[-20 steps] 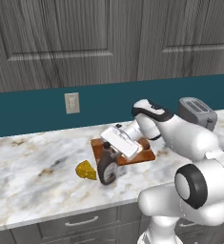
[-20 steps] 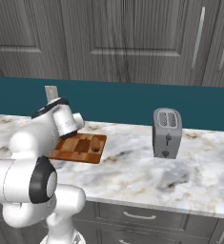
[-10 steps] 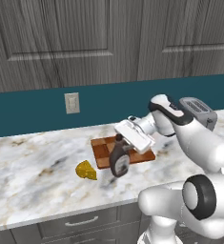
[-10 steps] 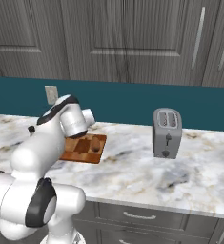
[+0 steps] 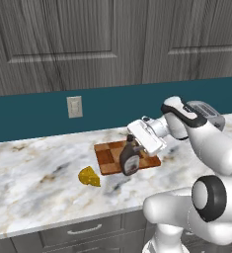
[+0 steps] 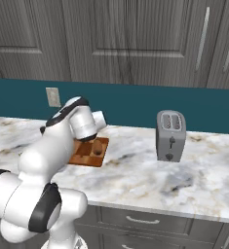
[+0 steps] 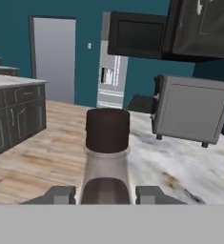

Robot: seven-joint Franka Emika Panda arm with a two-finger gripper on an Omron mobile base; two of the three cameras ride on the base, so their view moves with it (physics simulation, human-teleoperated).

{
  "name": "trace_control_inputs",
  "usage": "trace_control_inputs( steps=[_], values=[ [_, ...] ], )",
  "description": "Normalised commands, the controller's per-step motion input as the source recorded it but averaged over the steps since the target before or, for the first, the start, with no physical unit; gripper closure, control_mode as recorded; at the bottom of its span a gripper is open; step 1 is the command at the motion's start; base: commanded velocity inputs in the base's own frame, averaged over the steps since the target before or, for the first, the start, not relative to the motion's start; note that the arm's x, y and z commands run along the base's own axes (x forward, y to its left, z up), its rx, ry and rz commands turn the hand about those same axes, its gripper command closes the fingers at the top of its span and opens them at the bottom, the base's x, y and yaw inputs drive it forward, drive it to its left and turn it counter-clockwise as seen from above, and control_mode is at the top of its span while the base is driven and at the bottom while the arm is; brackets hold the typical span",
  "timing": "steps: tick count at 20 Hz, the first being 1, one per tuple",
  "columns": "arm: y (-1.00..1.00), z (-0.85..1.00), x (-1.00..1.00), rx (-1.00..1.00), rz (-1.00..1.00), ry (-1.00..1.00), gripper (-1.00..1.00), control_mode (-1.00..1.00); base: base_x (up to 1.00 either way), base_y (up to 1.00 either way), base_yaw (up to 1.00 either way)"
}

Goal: Retrieve the reheated potato from the microwave, then place the potato, cheese, and condiment on the cutting board.

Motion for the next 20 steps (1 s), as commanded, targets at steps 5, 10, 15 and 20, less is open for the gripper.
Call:
trace_control_inputs(
  steps=[5, 10, 15, 20],
  values=[
    [-0.13, 0.00, 0.59, 0.00, -0.02, 0.04, 1.00, -1.00, 0.00, 0.00, 0.00],
    [-0.14, -0.03, 0.51, 0.00, 0.00, 0.00, 1.00, -1.00, 0.00, 0.00, 0.00],
    [-0.24, -0.07, 0.37, 0.00, 0.00, 0.00, 1.00, -1.00, 0.00, 0.00, 0.00],
    [-0.11, -0.15, 0.29, 0.03, 0.00, 0.00, 1.00, -1.00, 0.00, 0.00, 0.00]
  ],
)
